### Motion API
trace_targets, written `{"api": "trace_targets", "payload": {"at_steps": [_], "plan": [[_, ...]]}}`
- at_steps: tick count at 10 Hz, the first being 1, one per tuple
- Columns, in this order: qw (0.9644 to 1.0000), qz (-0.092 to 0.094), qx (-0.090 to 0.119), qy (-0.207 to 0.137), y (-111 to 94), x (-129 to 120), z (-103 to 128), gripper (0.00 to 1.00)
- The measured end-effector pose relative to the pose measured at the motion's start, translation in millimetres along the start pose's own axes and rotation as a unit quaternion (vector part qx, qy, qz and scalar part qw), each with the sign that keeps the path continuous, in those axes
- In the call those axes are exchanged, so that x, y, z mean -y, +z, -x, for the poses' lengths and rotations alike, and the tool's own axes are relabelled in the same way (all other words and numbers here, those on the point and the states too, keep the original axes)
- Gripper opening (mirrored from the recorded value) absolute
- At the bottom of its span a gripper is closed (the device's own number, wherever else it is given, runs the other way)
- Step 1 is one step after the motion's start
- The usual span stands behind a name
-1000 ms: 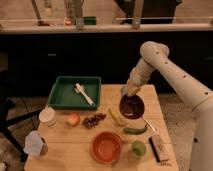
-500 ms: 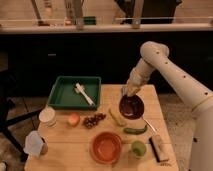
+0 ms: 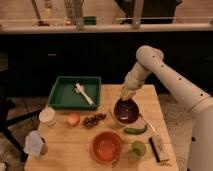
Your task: Stack bowls on top of each other
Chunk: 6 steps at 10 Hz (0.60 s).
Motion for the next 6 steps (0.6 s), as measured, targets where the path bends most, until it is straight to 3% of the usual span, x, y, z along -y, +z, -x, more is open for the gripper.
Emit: {"api": "trace_targets", "payload": {"at_steps": [3,6], "plan": [[0.9999,0.004,-0.008,-0.008,20,-5,24,0.0],[0.9989,0.014,-0.045,-0.01,42,-6,44,0.0]]}}
